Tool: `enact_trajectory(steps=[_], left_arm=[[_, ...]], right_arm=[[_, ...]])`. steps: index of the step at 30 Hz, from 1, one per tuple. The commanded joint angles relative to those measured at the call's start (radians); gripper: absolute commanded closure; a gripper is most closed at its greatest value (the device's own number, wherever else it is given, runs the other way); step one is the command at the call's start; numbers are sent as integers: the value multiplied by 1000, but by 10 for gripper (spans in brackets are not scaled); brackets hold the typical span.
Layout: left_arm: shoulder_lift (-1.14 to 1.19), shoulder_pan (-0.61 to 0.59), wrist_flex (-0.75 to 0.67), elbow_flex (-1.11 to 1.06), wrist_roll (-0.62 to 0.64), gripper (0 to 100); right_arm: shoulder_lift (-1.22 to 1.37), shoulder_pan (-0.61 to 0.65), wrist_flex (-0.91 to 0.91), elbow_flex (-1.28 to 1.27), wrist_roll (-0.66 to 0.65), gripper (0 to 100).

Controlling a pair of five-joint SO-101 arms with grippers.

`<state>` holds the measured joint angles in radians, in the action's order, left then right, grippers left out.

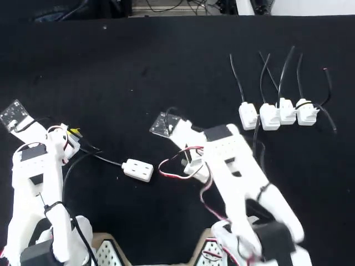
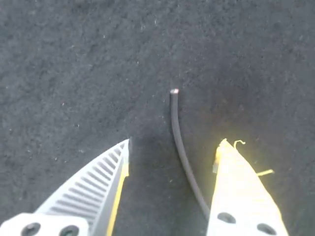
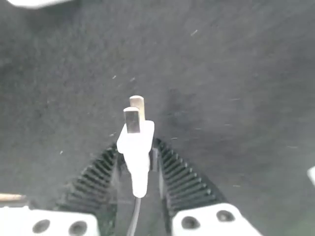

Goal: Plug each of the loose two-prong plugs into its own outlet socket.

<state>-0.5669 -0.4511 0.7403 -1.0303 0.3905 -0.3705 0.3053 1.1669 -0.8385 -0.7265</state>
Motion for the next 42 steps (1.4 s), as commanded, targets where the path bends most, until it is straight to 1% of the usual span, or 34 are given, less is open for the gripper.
enact_trajectory(steps=[1, 4, 7, 11, 14, 18, 22, 24, 29, 33, 35, 37, 39, 42], left_arm=[[-40, 45, 69, 58, -74, 722], [-41, 87, 121, 82, -78, 722], [-91, 124, 126, 61, -92, 722], [-250, 211, 123, -24, -181, 722], [-425, 280, 123, -96, -207, 722], [-641, 349, 129, -188, -213, 722], [-819, 423, 130, -280, -209, 722], [-893, 452, 130, -317, -207, 722], [-1017, 516, 130, -386, -212, 722], [-1051, 552, 133, -406, -213, 722], [-1053, 573, 161, -397, -216, 722], [-1056, 590, 169, -397, -264, 722], [-1051, 593, 166, -404, -293, 723], [-1051, 584, 166, -406, -292, 723]], right_arm=[[-148, 63, -103, 30, 109, 988], [-124, 166, -292, -33, 230, 988], [-68, 238, -368, -53, 299, 988], [-50, 292, -514, -111, 413, 988], [-116, 331, -617, -217, 428, 988], [-262, 387, -697, -344, 434, 988], [-363, 422, -783, -444, 542, 988], [-387, 434, -818, -473, 568, 988], [-424, 466, -875, -512, 574, 988], [-450, 473, -867, -516, 574, 988], [-460, 473, -867, -516, 574, 988], [-472, 471, -862, -518, 572, 988], [-501, 468, -824, -510, 569, 988], [-607, 470, -756, -515, 572, 988]])
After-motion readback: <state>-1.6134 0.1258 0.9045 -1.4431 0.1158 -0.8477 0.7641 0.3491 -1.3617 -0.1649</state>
